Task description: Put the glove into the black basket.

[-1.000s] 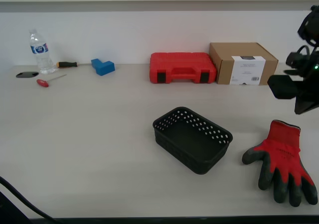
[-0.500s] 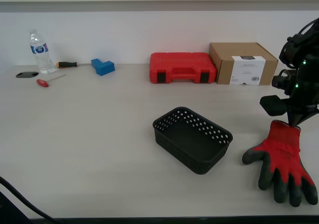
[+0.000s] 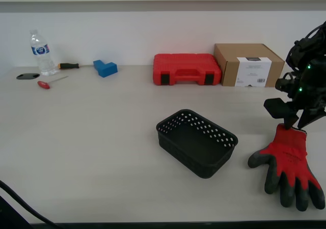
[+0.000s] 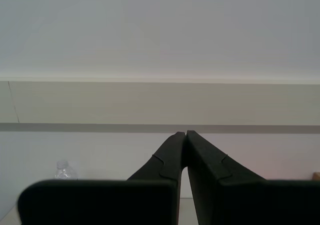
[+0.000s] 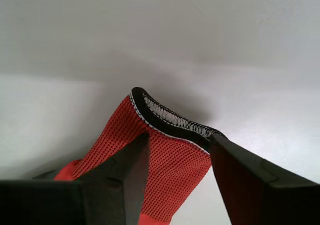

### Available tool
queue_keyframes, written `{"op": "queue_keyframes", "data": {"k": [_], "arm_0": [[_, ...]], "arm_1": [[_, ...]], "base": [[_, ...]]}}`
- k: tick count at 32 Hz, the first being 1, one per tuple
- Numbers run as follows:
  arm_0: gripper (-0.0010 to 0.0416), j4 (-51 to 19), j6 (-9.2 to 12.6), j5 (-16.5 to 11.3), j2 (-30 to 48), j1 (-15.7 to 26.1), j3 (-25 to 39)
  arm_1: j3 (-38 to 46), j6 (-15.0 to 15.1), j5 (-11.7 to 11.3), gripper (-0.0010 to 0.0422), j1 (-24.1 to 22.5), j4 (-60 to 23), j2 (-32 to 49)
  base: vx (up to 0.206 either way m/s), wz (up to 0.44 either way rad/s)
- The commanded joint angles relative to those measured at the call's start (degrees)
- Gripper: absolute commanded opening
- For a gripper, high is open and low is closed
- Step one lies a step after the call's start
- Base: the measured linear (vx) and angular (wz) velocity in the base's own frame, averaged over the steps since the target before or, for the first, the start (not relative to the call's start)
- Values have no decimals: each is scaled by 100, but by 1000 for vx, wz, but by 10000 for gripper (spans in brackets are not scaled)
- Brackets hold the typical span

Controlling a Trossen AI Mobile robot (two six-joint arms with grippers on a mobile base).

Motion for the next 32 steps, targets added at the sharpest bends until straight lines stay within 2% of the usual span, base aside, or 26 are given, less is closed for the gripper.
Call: {"op": "queue_keyframes", "data": {"k": [1,7,11,14,15,17,19,22,27,30,32], "arm_0": [[192,24,-103,28,195,0,11],[215,109,-114,28,317,0,9],[203,136,-238,31,317,2,-11],[190,164,-251,37,317,4,-46],[188,168,-254,57,317,2,-46],[187,184,-256,299,317,2,-44],[189,192,-264,315,319,2,-46],[201,208,-302,326,774,0,52],[221,205,-179,251,1440,0,284],[207,208,-190,225,1443,-2,350],[168,205,-201,192,1434,-2,380]], "arm_1": [[0,0,-4,0,0,31,0],[0,0,-4,0,2,33,0],[0,0,-4,0,2,33,0],[0,2,-4,0,2,33,0],[0,0,-4,0,2,33,0],[0,0,-4,0,2,33,0],[0,0,-4,0,2,33,0],[0,2,-7,0,2,33,0],[0,2,-7,0,2,31,0],[0,2,-7,0,2,31,0],[0,2,-7,0,2,31,0]], "base": [[0,0],[0,0],[0,0],[0,0],[0,0],[0,0],[0,0],[0,0],[0,0],[0,0],[0,0]]}}
